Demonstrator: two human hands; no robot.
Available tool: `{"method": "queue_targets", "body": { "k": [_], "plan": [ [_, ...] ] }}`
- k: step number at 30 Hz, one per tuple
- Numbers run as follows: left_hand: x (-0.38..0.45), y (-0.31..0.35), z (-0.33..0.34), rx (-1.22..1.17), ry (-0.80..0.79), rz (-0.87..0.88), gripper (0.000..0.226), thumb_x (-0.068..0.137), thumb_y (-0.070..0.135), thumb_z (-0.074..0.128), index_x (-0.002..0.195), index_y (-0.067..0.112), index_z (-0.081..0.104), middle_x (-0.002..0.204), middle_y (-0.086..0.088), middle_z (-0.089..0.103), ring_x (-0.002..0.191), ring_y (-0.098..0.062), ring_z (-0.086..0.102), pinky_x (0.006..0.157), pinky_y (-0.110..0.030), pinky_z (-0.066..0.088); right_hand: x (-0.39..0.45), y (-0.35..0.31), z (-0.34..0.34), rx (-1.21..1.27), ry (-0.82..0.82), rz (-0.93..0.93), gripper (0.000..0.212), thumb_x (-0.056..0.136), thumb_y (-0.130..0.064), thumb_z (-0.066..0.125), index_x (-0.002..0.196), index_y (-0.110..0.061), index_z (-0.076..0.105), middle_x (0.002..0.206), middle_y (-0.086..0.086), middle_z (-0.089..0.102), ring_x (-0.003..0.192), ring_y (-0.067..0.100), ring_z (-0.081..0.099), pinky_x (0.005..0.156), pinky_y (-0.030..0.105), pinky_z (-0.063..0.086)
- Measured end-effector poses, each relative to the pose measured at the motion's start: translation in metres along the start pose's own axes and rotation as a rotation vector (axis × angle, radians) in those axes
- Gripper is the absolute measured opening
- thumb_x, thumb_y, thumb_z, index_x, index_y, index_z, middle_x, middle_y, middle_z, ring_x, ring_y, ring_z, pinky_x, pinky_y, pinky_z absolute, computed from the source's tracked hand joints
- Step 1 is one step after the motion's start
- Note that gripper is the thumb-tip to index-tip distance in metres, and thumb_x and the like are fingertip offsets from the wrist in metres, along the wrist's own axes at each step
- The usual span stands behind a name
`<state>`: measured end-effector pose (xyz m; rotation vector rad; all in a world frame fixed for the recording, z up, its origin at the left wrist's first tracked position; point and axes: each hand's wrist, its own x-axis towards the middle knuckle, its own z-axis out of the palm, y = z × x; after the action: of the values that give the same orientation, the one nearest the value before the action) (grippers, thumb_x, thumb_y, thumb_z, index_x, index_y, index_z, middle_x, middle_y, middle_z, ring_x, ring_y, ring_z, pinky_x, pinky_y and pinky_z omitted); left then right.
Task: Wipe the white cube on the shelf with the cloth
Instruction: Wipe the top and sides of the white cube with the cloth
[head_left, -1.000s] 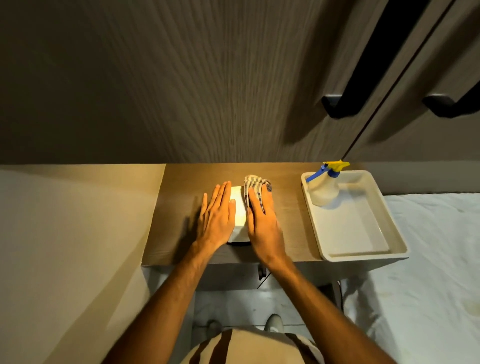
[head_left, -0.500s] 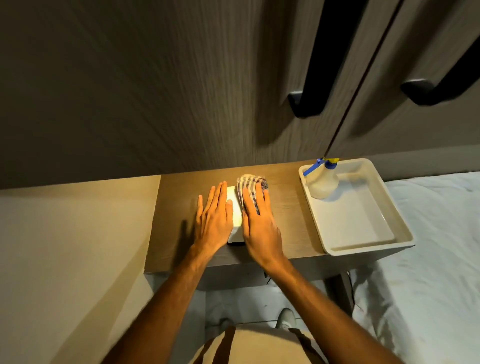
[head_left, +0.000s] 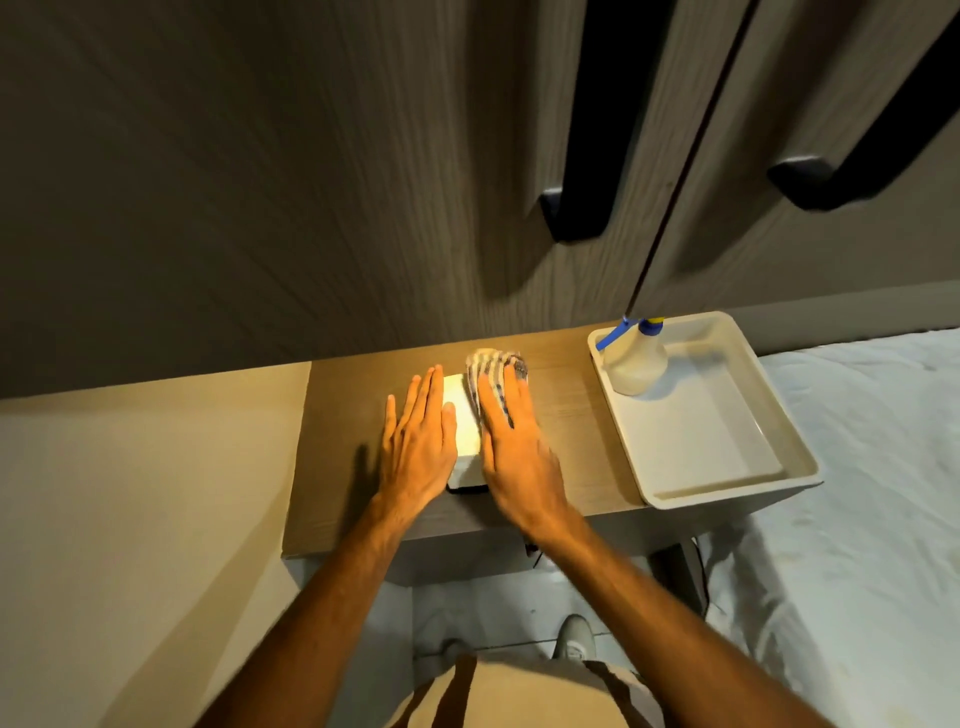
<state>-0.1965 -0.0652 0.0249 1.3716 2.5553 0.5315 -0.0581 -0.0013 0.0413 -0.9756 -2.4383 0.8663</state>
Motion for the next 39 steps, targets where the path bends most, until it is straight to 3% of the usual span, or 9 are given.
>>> {"method": "queue_targets", "body": {
  "k": [5, 10, 14, 20, 24, 27, 30, 34, 39],
  "plan": [
    [-0.002, -0.006, -0.001, -0.018, -0.022, 0.047, 0.058, 0.105, 0.033, 0.025, 0.159, 0.015, 0.017, 0.169, -0.006, 0.02, 0.158, -0.023, 0.012, 0.13, -0.055, 0.005, -0.008, -0.011, 0.018, -0.181, 0.058, -0.146, 0.058, 0.106, -0.042, 0.039, 0.16, -0.026, 0.025, 0.17, 0.002, 0.02, 0.16, 0.024, 0.01, 0.126, 0.047, 0.028],
    [0.002, 0.001, -0.002, -0.059, -0.01, -0.007, 0.066, 0.099, 0.042, 0.01, 0.16, 0.016, 0.012, 0.17, -0.006, 0.019, 0.158, -0.023, 0.014, 0.13, -0.053, 0.005, 0.046, 0.0, -0.001, -0.044, -0.026, 0.063, 0.055, 0.109, -0.038, 0.033, 0.162, -0.027, 0.019, 0.173, 0.001, 0.009, 0.16, 0.022, 0.006, 0.12, 0.043, 0.039],
    [0.003, 0.0, -0.003, -0.067, -0.023, -0.021, 0.068, 0.098, 0.044, 0.011, 0.16, 0.016, 0.013, 0.169, -0.007, 0.019, 0.158, -0.026, 0.015, 0.13, -0.054, 0.004, 0.007, -0.003, 0.004, 0.147, 0.052, 0.065, 0.057, 0.109, -0.033, 0.034, 0.162, -0.026, 0.016, 0.173, 0.001, 0.004, 0.16, 0.02, 0.003, 0.127, 0.042, 0.028],
    [0.002, -0.006, -0.001, -0.06, -0.049, 0.048, 0.059, 0.105, 0.034, 0.029, 0.158, 0.011, 0.019, 0.168, -0.011, 0.022, 0.158, -0.027, 0.015, 0.13, -0.055, 0.002, -0.015, -0.01, 0.014, -0.137, 0.055, -0.107, 0.059, 0.105, -0.043, 0.038, 0.16, -0.028, 0.025, 0.17, 0.001, 0.019, 0.16, 0.025, 0.008, 0.128, 0.046, 0.021],
    [0.003, -0.002, -0.003, -0.037, -0.026, 0.031, 0.063, 0.1, 0.036, 0.016, 0.156, 0.008, 0.023, 0.165, -0.015, 0.028, 0.156, -0.027, 0.021, 0.13, -0.053, 0.004, 0.042, -0.003, -0.001, -0.152, -0.057, -0.055, 0.058, 0.108, -0.043, 0.039, 0.161, -0.029, 0.022, 0.171, 0.001, 0.015, 0.16, 0.025, 0.01, 0.124, 0.045, 0.033],
    [0.003, 0.001, -0.001, -0.028, 0.023, 0.014, 0.062, 0.101, 0.036, 0.018, 0.158, 0.011, 0.019, 0.167, -0.01, 0.026, 0.157, -0.024, 0.019, 0.13, -0.053, 0.006, 0.049, -0.003, -0.005, -0.037, -0.045, 0.066, 0.062, 0.106, -0.049, 0.034, 0.162, -0.026, 0.019, 0.172, 0.004, 0.011, 0.159, 0.026, 0.015, 0.119, 0.045, 0.042],
    [0.002, 0.001, 0.0, -0.019, 0.023, 0.028, 0.064, 0.1, 0.038, 0.017, 0.156, 0.009, 0.023, 0.165, -0.014, 0.029, 0.155, -0.03, 0.023, 0.129, -0.057, 0.008, 0.015, -0.005, -0.003, -0.002, -0.035, -0.001, 0.085, 0.094, -0.075, 0.007, 0.162, -0.024, 0.015, 0.172, 0.006, 0.008, 0.16, 0.026, 0.006, 0.127, 0.043, 0.027],
    [0.002, -0.002, -0.001, -0.1, -0.055, 0.038, 0.066, 0.097, 0.038, 0.031, 0.155, 0.009, 0.026, 0.166, -0.012, 0.023, 0.157, -0.028, 0.016, 0.13, -0.051, -0.002, -0.015, 0.0, 0.008, -0.156, 0.004, -0.185, 0.061, 0.107, -0.053, 0.021, 0.161, -0.026, 0.022, 0.17, 0.004, 0.02, 0.159, 0.025, 0.012, 0.126, 0.05, 0.027],
    [0.001, -0.001, -0.001, -0.06, -0.054, 0.015, 0.061, 0.1, 0.029, 0.023, 0.156, 0.004, 0.02, 0.166, -0.017, 0.022, 0.157, -0.029, 0.018, 0.131, -0.048, 0.003, 0.044, 0.005, -0.008, -0.12, -0.112, -0.122, 0.057, 0.108, -0.044, 0.034, 0.161, -0.03, 0.019, 0.172, 0.0, 0.012, 0.16, 0.022, 0.004, 0.123, 0.041, 0.03]
  ]
}}
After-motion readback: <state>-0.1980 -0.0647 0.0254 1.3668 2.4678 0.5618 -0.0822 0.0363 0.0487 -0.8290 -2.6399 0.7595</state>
